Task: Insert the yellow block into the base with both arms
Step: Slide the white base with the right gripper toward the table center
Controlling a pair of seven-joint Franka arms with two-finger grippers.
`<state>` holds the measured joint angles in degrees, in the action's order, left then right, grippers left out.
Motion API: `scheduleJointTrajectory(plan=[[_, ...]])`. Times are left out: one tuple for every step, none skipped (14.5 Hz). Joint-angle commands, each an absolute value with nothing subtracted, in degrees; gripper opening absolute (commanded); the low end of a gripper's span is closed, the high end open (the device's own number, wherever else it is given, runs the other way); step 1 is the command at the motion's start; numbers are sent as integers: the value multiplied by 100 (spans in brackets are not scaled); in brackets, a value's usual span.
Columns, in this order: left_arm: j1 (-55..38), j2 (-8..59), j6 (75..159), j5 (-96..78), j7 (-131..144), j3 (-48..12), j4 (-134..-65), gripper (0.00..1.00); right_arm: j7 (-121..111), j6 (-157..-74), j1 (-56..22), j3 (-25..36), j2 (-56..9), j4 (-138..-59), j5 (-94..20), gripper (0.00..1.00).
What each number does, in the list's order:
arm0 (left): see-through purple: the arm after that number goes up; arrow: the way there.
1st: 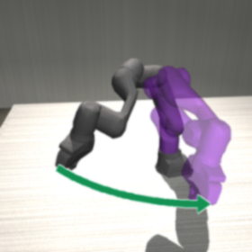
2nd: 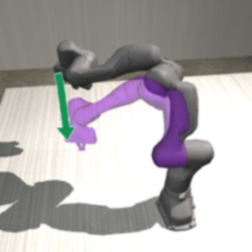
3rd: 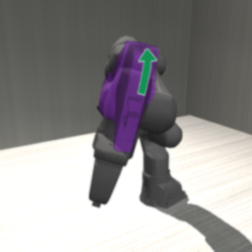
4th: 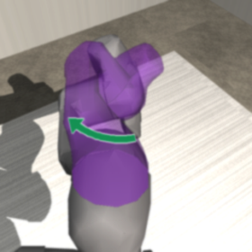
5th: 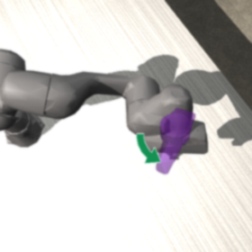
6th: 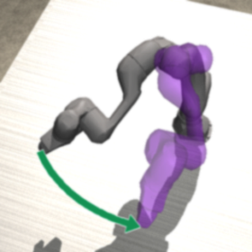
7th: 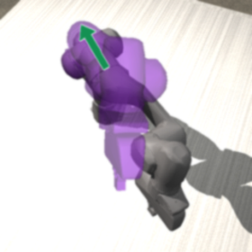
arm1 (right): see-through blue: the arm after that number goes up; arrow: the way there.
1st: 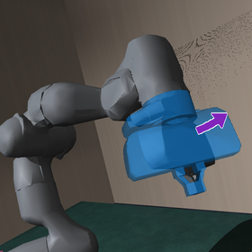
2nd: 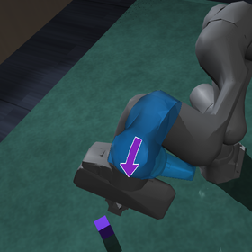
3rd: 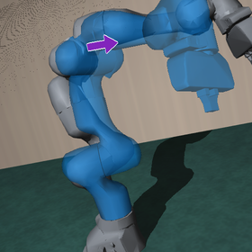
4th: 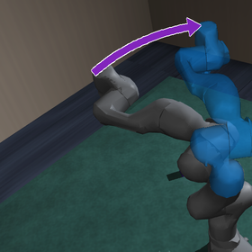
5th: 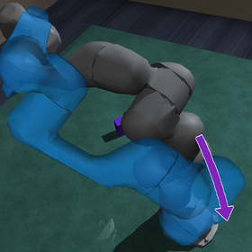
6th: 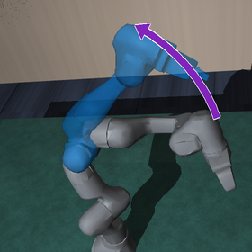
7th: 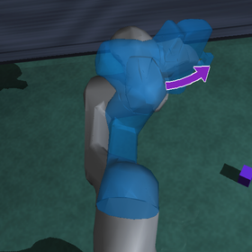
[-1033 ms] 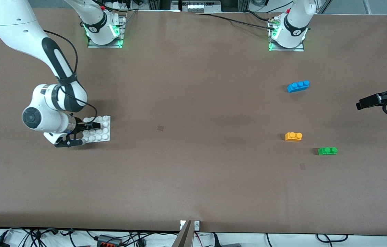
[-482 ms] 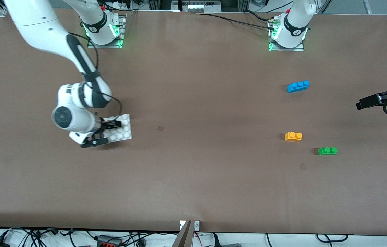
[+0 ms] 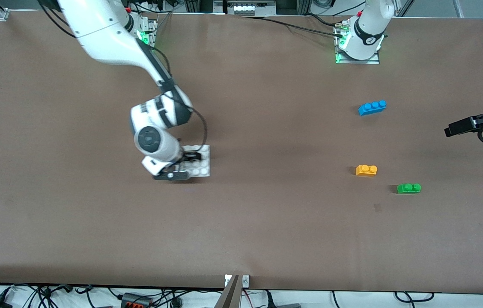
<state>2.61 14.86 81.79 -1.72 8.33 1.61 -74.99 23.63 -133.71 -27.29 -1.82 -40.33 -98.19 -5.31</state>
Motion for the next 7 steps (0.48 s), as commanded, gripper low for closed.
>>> scheduleJointTrajectory(plan=[[272,1591,8051,-237,853,176,-7295,100,2680,-13509,-2900,-430,-4789,-9212,-659,57],[272,1582,8051,-237,853,176,-7295,100,2768,-13517,-2909,-552,-4851,-9124,-659,57],[272,1582,8051,-237,853,176,-7295,100,2960,-13526,-2909,-728,-4912,-9027,-659,57],[272,1591,8051,-237,853,176,-7295,100,3223,-13526,-2909,-895,-4974,-8905,-659,57],[272,1591,8042,-237,853,176,-7295,100,3417,-13526,-2909,-1010,-5044,-8782,-659,57],[272,1591,8051,-237,853,176,-7295,100,3584,-13535,-2909,-1159,-5106,-8676,-659,57],[272,1591,8042,-237,853,176,-7295,100,3664,-13544,-2909,-1247,-5150,-8570,-659,57]])
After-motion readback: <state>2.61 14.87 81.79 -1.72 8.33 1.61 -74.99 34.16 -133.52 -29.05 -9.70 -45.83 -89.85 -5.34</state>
